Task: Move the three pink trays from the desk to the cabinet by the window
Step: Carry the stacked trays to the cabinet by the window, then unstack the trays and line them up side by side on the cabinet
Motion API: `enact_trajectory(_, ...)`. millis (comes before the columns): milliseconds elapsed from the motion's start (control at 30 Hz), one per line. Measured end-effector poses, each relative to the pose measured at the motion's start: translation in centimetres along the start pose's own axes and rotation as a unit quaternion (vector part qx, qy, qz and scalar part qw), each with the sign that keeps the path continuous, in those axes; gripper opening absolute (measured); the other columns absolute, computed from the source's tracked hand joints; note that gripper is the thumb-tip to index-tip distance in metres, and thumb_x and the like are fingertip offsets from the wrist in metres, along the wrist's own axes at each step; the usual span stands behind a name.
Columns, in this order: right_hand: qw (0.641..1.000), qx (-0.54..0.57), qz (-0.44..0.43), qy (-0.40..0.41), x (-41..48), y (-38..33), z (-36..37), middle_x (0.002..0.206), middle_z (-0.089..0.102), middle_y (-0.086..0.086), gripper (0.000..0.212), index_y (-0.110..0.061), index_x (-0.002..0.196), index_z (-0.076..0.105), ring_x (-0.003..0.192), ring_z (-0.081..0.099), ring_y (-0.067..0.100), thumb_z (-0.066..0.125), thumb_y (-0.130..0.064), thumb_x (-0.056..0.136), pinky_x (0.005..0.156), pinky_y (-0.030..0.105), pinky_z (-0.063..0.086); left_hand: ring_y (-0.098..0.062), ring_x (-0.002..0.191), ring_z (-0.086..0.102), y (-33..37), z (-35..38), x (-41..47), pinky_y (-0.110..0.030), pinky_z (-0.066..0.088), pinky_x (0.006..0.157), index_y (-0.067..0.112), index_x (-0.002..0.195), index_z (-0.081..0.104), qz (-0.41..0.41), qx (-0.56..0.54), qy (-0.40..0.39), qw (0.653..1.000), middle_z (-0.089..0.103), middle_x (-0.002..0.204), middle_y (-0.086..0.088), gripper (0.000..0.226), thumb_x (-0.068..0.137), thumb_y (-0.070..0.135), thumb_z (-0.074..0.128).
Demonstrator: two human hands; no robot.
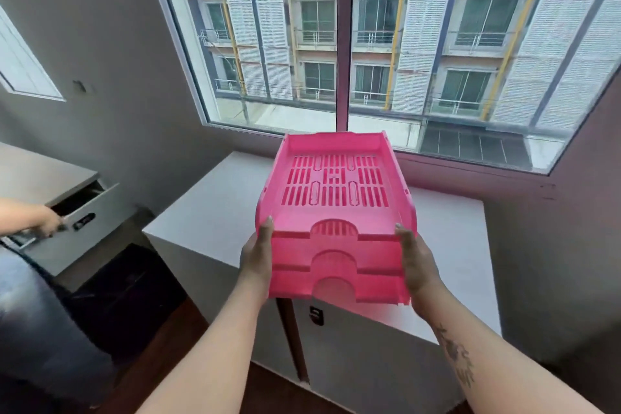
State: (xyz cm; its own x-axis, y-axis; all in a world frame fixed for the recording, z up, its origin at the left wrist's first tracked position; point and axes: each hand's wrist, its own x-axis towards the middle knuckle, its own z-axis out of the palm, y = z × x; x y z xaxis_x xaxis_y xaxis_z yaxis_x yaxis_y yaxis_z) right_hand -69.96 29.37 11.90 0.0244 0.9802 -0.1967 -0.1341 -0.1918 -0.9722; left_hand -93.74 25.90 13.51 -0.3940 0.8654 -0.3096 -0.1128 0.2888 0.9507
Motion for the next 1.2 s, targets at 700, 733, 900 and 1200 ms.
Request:
enact_trajectory(700, 0.944, -0.318, -0.082, 0.044, 6.2, -9.2, 3.9, 0.097, 0.070, 0.007, 0.028, -0.017, 0.105, 0.061, 0.080, 0.065, 0.024, 0.042, -0.007, 0.087, 0.067, 0.035, 0.053, -0.020, 0.072, 0.062, 7.9, 0.0, 6.0, -0.026, 0.047, 0.052, 0.011, 0.106, 0.064, 0.137, 0.237, 0.126, 0.953, 0.069, 0.095, -0.008, 0.029, 0.088, 0.008, 0.041)
enact_trajectory(733, 0.940, -0.324, -0.101, 0.045, 6.4, -9.7, 4.7, 0.097, 0.069, 0.006, 0.028, -0.015, 0.106, 0.061, 0.081, 0.065, 0.026, 0.043, -0.007, 0.088, 0.068, 0.036, 0.053, -0.020, 0.069, 0.060, 8.5, -0.8, 6.3, -0.024, 0.042, 0.049, 0.011, 0.104, 0.065, 0.146, 0.235, 0.141, 0.951, 0.068, 0.093, -0.008, 0.028, 0.088, 0.008, 0.042)
enact_trajectory(900, 0.943, -0.300, -0.146, -0.014, 7.6, -10.6, 12.0, 0.104, 0.071, 0.009, 0.038, -0.015, 0.123, 0.057, 0.079, 0.069, 0.029, 0.047, -0.008, 0.087, 0.070, 0.046, 0.060, -0.030, 0.077, 0.069, 10.3, -7.7, 8.6, -0.044, 0.060, 0.064, 0.023, 0.092, 0.062, 0.152, 0.204, 0.203, 0.946, 0.070, 0.089, -0.006, 0.026, 0.078, 0.017, 0.041)
enact_trajectory(1200, 0.935, -0.321, -0.137, -0.061, 10.1, -5.9, 26.1, 0.134, 0.056, 0.017, 0.053, -0.008, 0.145, 0.037, 0.086, 0.059, 0.025, 0.044, -0.002, 0.093, 0.071, 0.029, 0.046, -0.020, 0.073, 0.057, 9.9, -19.4, 14.9, -0.023, 0.041, 0.052, 0.012, 0.108, 0.064, 0.138, 0.208, 0.259, 0.933, 0.065, 0.094, -0.008, 0.031, 0.087, 0.002, 0.043)
